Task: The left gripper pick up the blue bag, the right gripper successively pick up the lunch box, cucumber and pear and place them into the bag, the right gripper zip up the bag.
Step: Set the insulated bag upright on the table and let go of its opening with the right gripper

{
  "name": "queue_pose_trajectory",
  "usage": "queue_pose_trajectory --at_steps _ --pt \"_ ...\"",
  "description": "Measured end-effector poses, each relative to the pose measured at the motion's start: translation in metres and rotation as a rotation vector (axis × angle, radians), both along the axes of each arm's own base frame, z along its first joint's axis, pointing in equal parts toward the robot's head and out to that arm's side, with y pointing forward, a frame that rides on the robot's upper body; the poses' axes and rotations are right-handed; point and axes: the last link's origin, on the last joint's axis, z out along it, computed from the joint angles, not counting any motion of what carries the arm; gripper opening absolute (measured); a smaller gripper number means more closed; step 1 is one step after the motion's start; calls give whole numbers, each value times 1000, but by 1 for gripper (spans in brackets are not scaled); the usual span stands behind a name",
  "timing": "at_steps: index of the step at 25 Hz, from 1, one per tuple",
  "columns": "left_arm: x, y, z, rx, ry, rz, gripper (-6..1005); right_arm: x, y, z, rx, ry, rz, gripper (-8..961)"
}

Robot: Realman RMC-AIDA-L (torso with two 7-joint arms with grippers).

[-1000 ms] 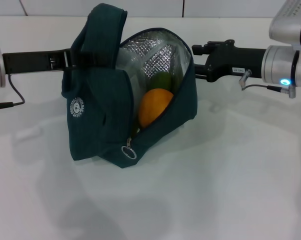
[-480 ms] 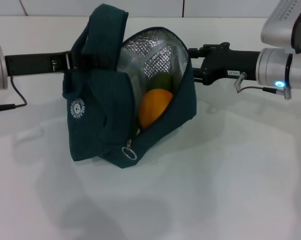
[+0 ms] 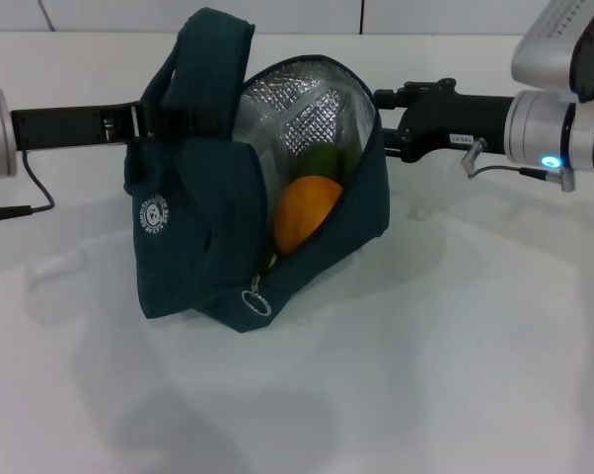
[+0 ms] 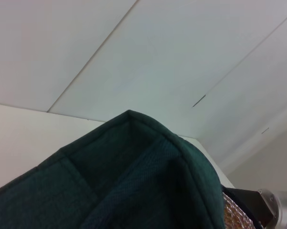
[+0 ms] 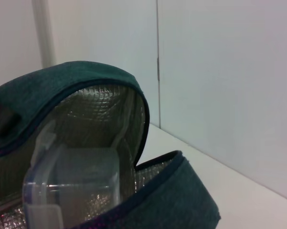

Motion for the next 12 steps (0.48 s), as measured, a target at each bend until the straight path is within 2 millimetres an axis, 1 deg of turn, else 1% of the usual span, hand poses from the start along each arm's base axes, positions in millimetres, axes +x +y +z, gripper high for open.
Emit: queue_pose_trajectory --at_steps 3,12 --pt "0 0 0 0 1 -2 41 0 1 0 5 0 2 577" --pt "0 0 -1 -3 -3 0 41 -12 5 -1 0 -10 33 576"
